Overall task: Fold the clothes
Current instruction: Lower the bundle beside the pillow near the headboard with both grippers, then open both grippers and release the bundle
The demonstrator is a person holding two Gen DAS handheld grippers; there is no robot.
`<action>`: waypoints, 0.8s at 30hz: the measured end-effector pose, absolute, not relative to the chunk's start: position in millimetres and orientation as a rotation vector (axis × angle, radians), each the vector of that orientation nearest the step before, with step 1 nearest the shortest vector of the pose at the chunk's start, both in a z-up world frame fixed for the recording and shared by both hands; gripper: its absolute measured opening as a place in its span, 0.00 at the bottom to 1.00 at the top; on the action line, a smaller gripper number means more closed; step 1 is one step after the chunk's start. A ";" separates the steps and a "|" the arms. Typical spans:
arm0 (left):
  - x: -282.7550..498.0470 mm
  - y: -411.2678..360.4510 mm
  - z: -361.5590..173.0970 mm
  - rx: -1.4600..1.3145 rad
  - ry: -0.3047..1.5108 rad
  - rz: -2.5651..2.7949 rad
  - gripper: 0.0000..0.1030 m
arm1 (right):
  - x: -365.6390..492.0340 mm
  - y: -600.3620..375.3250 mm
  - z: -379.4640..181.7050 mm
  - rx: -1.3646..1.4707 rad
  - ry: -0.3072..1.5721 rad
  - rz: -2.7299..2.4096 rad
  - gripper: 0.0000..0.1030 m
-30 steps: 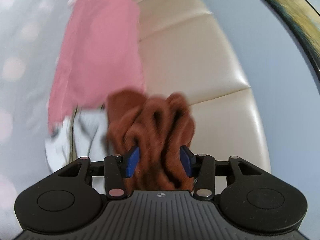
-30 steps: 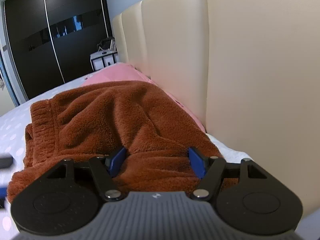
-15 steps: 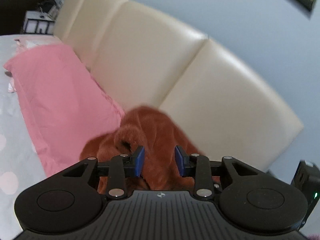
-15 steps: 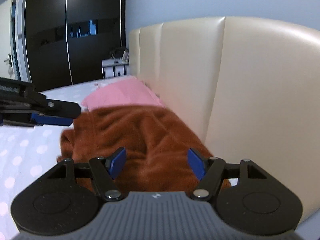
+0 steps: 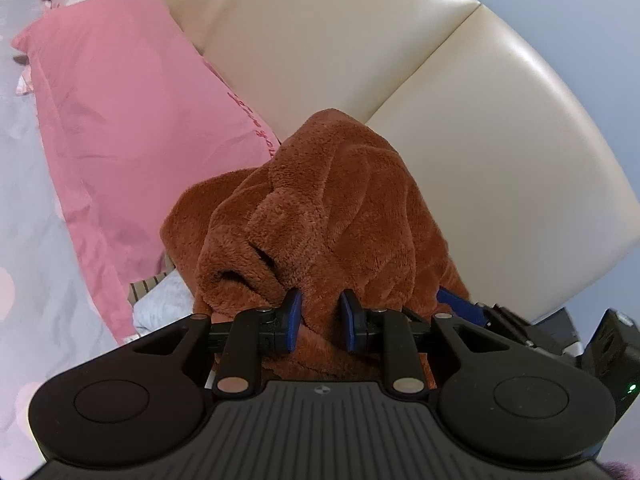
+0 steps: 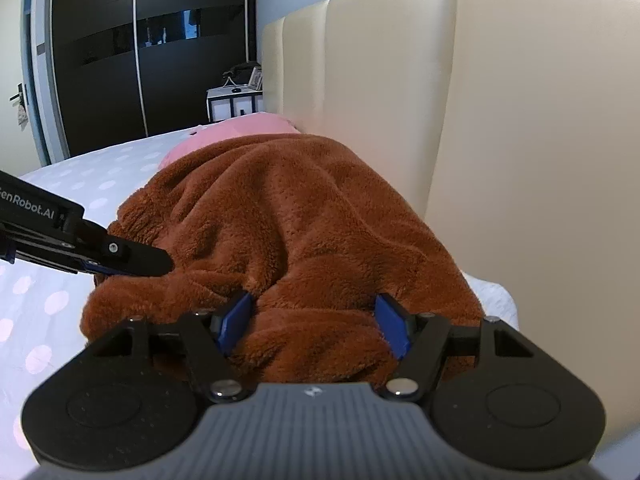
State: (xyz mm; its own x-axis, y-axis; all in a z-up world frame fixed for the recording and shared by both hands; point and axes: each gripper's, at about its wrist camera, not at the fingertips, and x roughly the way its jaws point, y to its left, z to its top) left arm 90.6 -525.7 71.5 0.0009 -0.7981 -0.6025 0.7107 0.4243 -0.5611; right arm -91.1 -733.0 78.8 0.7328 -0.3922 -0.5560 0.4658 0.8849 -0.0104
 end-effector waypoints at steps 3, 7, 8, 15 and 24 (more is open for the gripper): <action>88.9 -523.0 77.9 -0.103 1.039 -1.188 0.20 | -87.0 -732.0 78.0 0.126 0.580 -0.479 0.68; 90.0 -526.5 78.7 -0.096 1.011 -1.200 0.20 | -85.6 -730.6 83.2 0.137 0.590 -0.481 0.68; 86.7 -523.1 82.7 -0.088 0.994 -1.202 0.20 | -85.1 -729.0 85.3 0.138 0.593 -0.485 0.68; 51.6 -490.3 123.1 -0.003 0.851 -1.226 0.20 | -102.7 -702.0 122.1 0.123 0.568 -0.525 0.74; 12.3 -390.6 170.4 0.162 0.619 -1.117 0.47 | -142.6 -631.9 171.0 0.126 0.457 -0.478 0.88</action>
